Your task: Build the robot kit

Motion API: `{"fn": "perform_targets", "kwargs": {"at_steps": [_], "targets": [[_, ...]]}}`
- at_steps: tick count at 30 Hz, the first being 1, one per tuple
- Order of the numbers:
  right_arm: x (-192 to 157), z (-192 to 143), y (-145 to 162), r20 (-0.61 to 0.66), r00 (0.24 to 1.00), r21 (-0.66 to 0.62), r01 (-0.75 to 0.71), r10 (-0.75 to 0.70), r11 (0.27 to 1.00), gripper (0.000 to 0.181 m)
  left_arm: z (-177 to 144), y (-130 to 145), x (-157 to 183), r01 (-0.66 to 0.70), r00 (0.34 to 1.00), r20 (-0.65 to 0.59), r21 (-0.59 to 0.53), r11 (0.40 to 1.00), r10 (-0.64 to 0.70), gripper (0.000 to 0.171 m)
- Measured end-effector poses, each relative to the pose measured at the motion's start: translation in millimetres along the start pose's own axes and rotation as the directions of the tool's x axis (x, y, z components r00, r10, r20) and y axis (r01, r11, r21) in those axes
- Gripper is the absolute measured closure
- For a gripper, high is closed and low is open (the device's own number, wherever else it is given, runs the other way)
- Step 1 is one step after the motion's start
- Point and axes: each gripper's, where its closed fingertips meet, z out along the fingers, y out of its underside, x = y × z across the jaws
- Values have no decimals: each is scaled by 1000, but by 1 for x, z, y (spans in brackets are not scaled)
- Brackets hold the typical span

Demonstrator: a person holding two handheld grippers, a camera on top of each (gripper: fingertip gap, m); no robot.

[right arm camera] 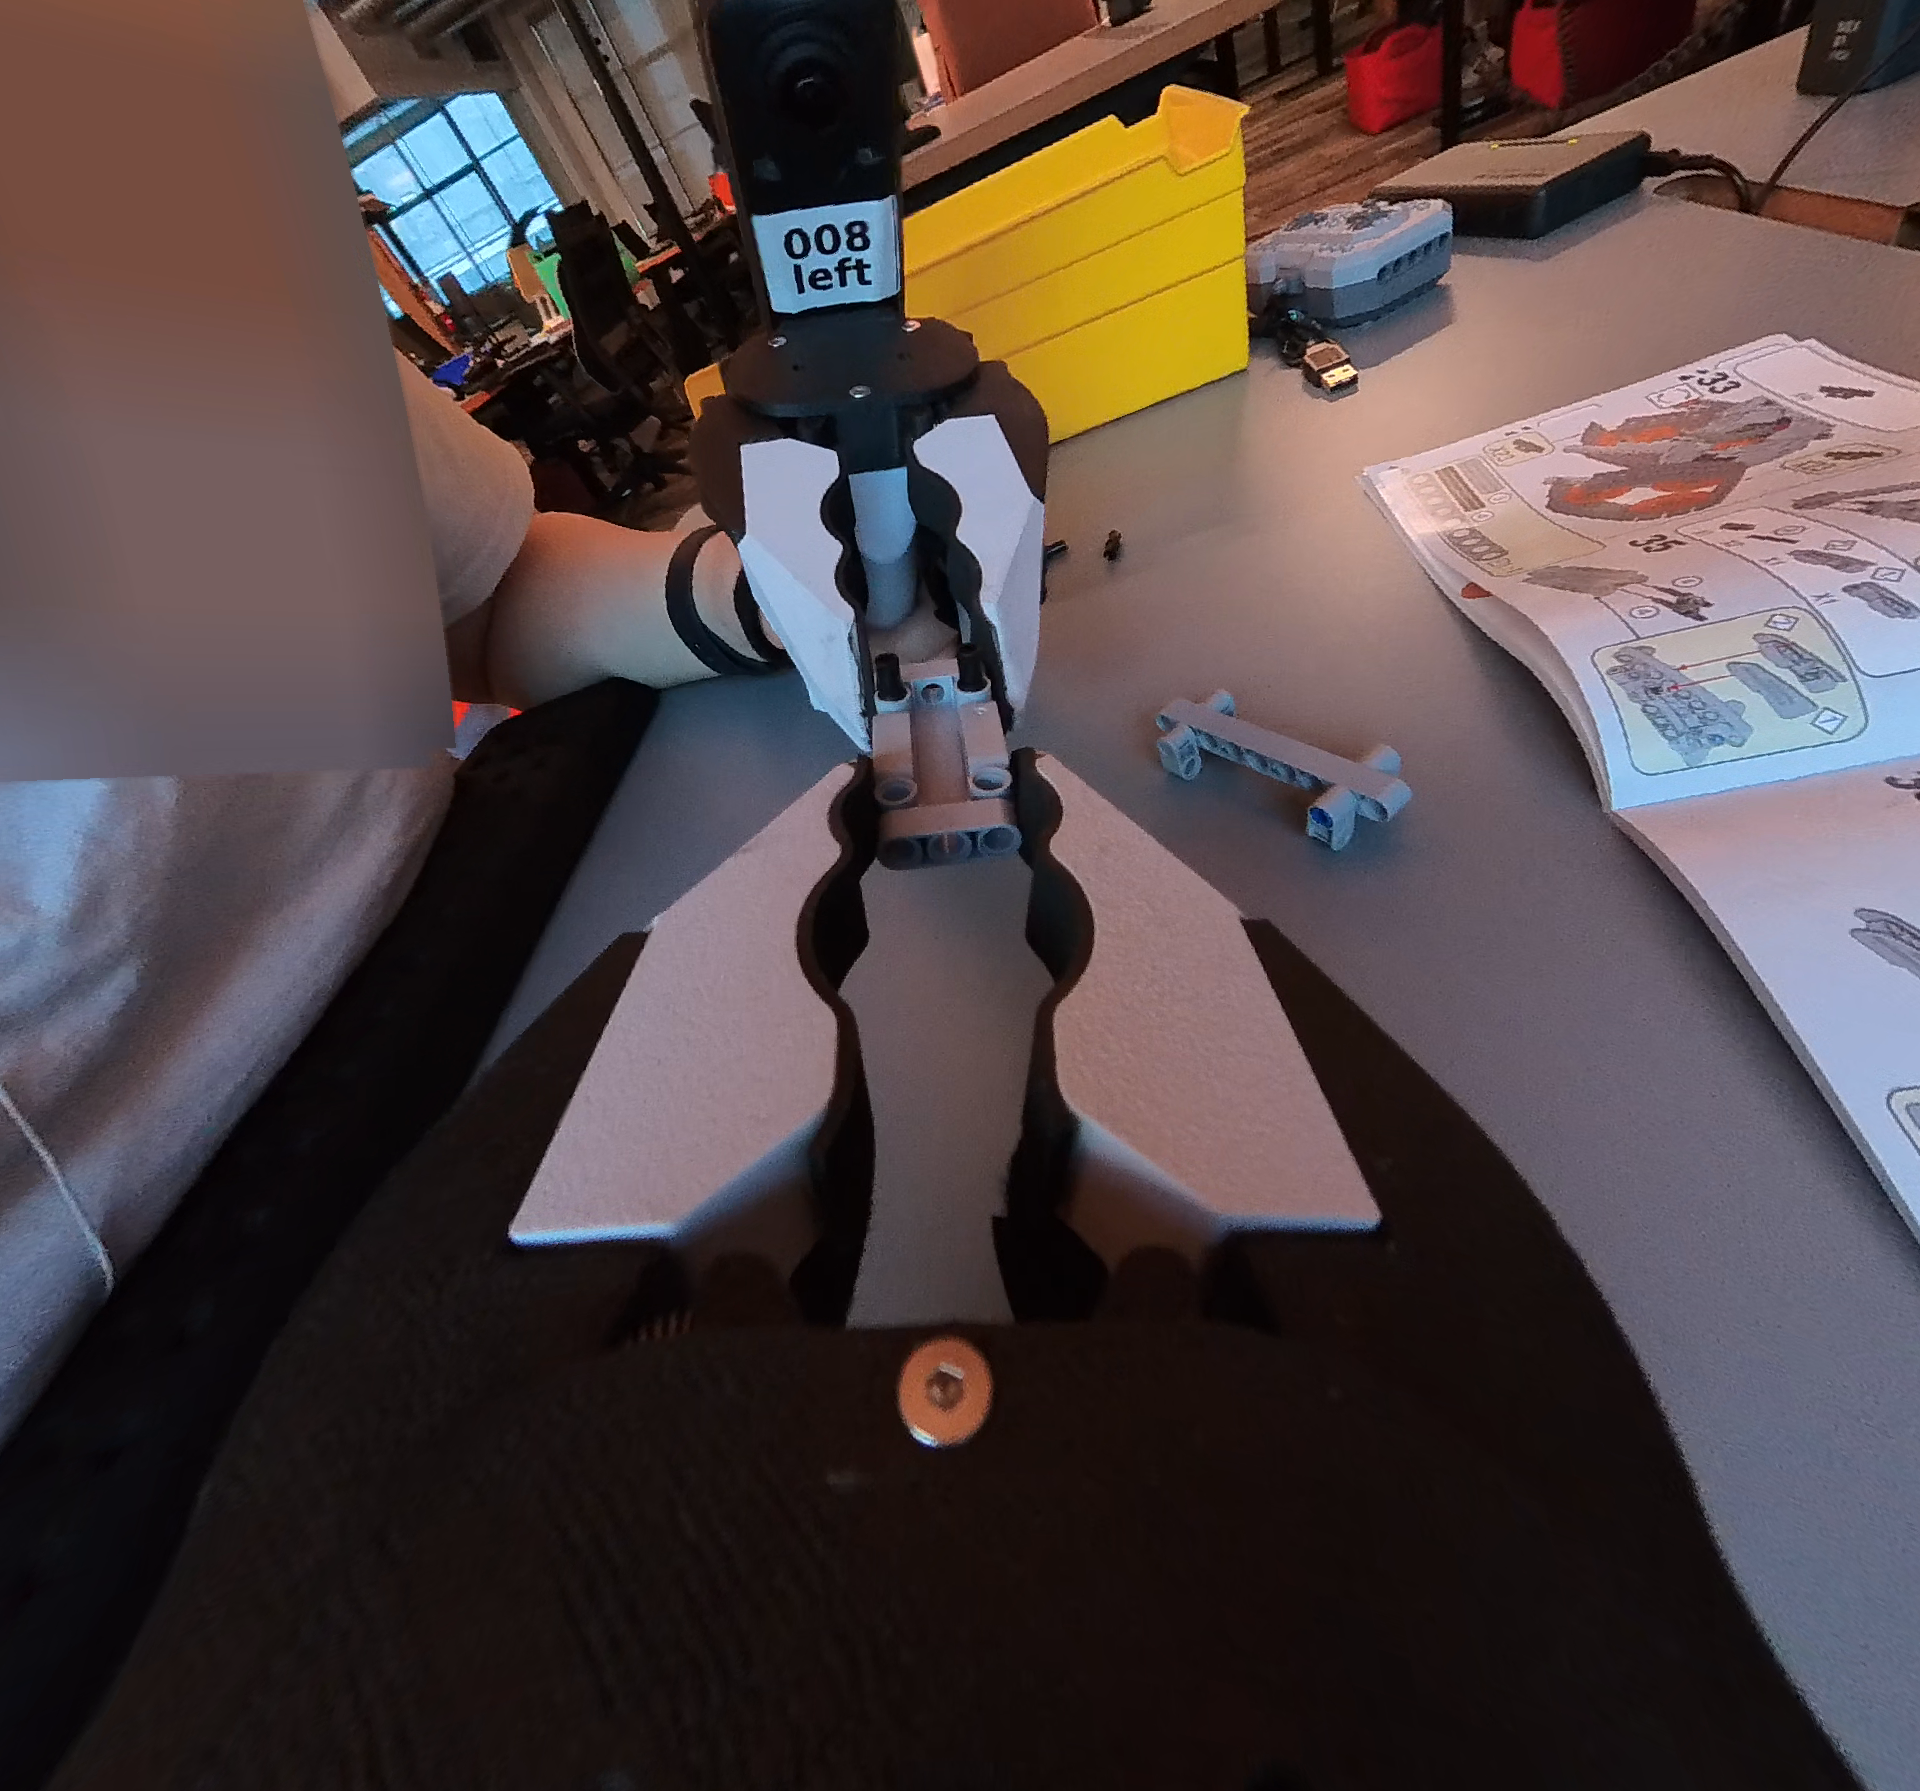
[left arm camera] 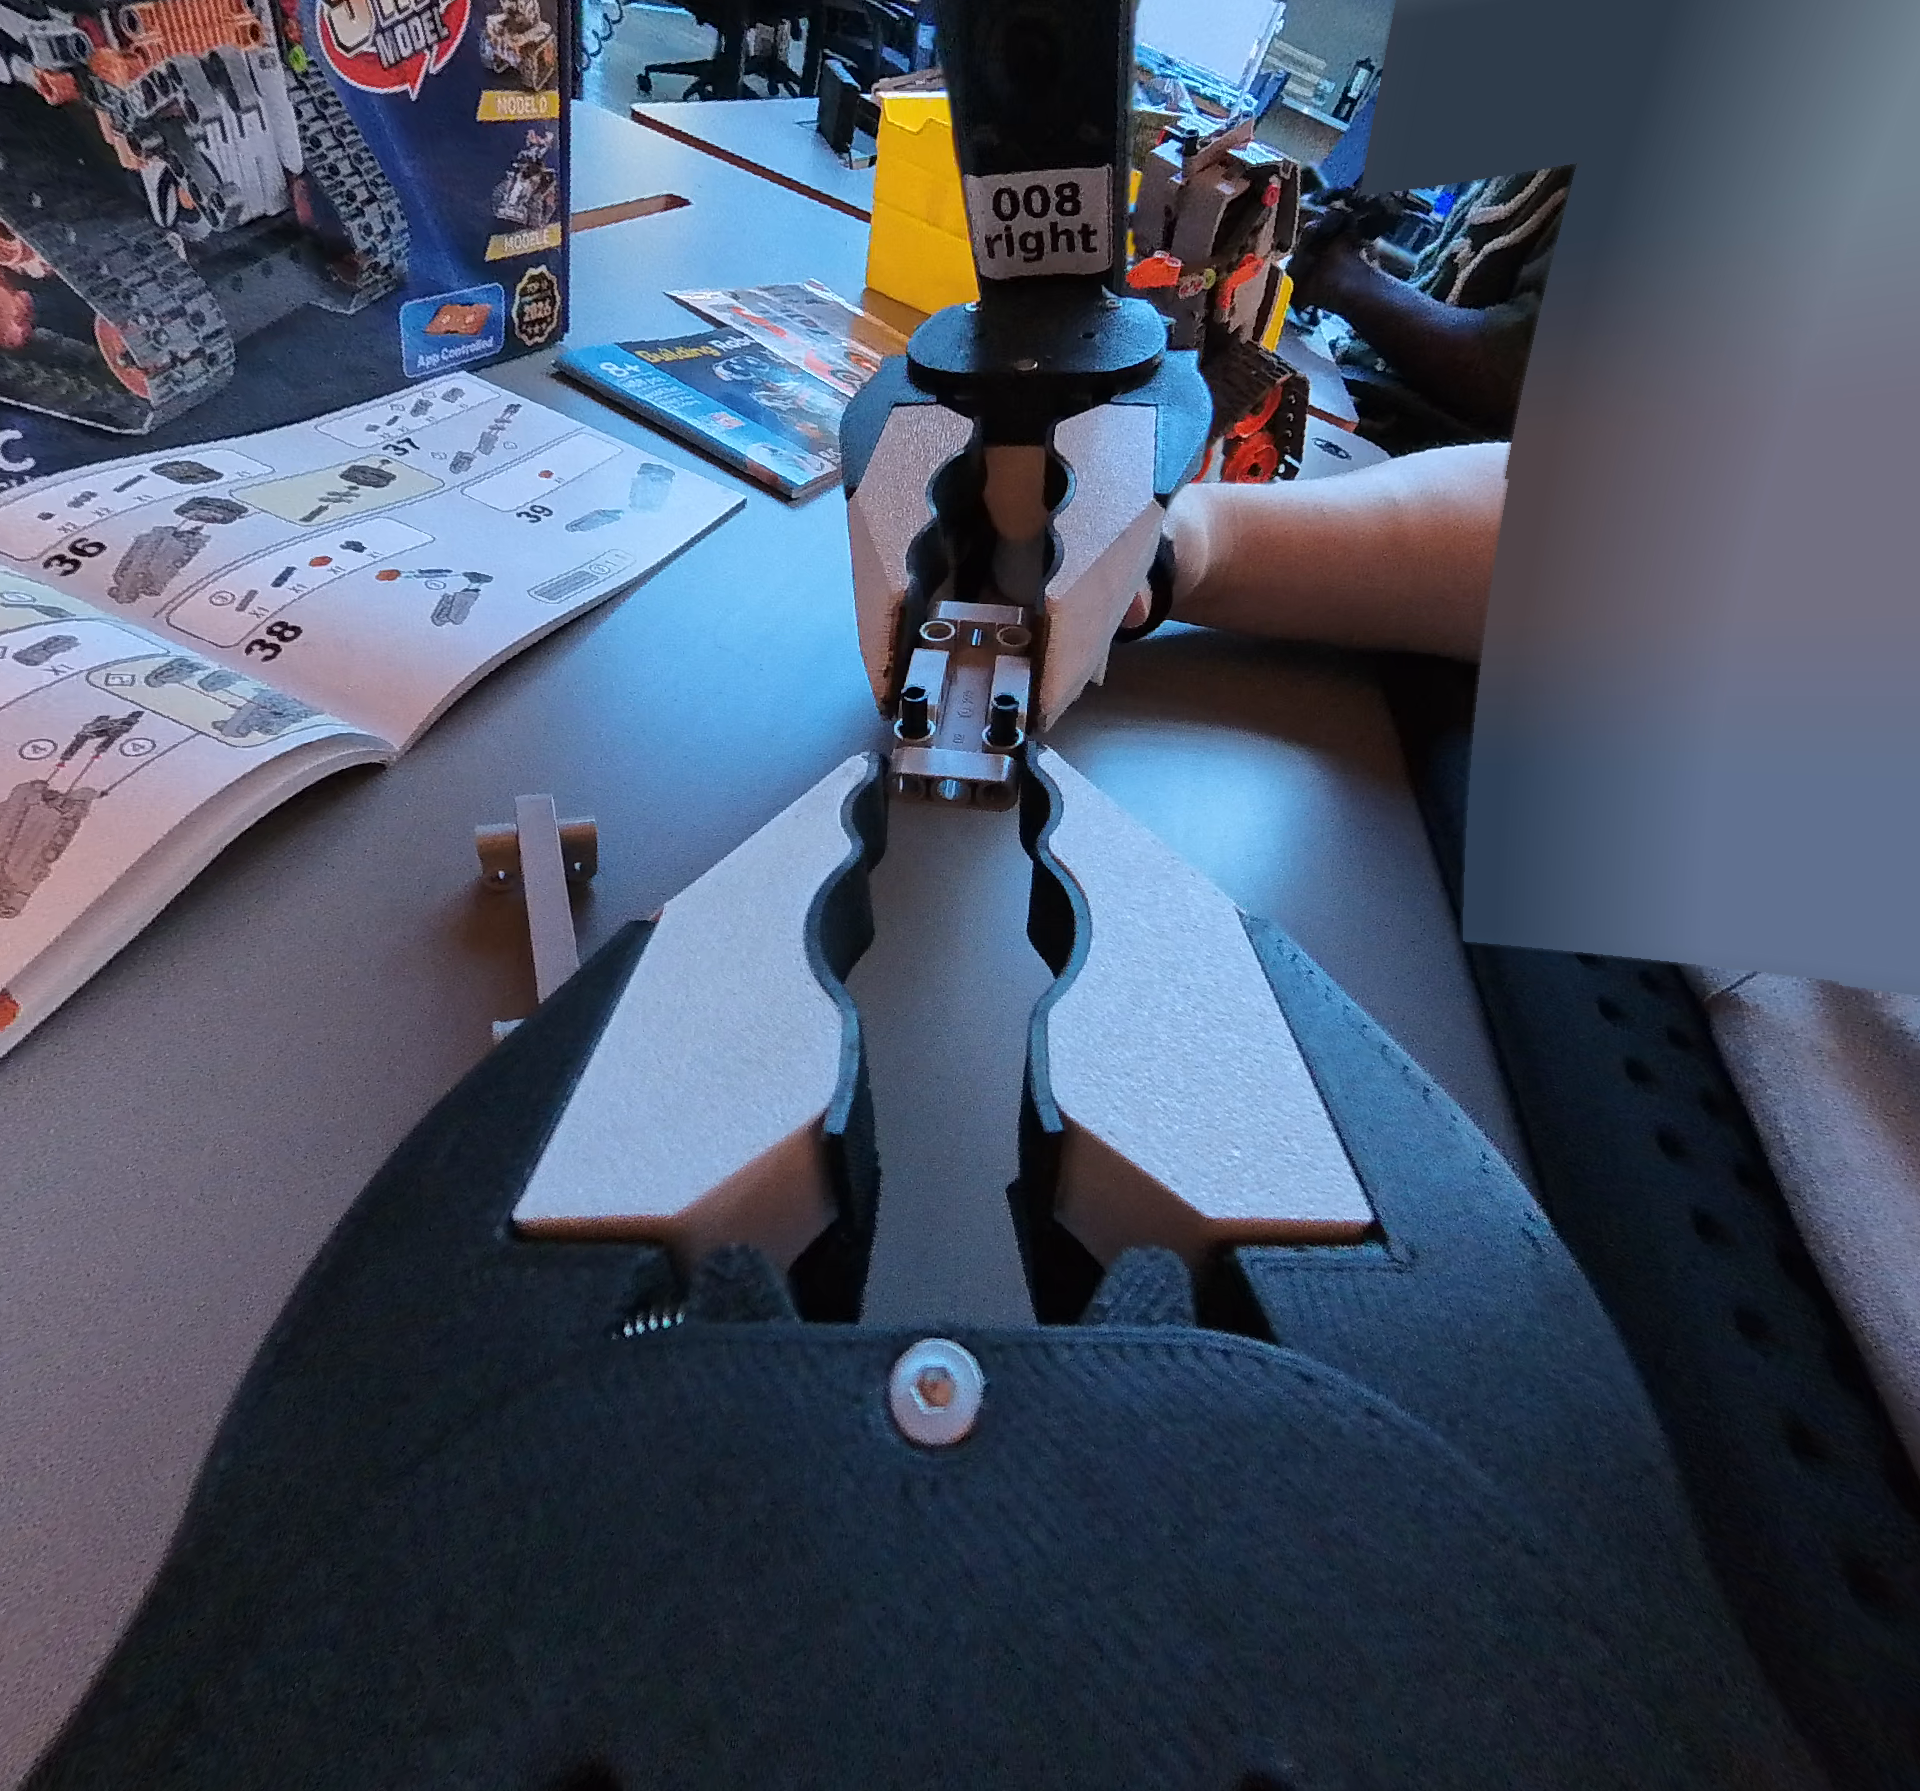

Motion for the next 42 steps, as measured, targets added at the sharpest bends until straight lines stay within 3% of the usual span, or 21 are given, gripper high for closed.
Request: {"fn": "perform_targets", "kwargs": {"at_steps": [3, 11, 19, 33, 42], "targets": [[1, -1, -1, 3, 1000, 8, -20, 20, 1000, 154, 0, 0, -1, -2, 1000, 15, 4, 1000, 2, 149], [14, -19, -19, 45, 981, 174, -193, 188, 966, 146, -4, -5, -8, -49, 995, 85, 36, 998, 45, 149], [8, -11, -9, 39, 985, 96, -169, 166, 981, 146, -5, -5, -11, -61, 991, 117, 32, 998, 57, 149], [16, -14, -11, 26, 976, 121, -218, 217, 968, 162, -3, -2, -10, -77, 990, 122, 6, 997, 76, 149], [13, -16, -13, 65, 971, 133, -237, 230, 962, 159, -3, -2, -9, -75, 990, 119, 8, 997, 73, 149]]}}
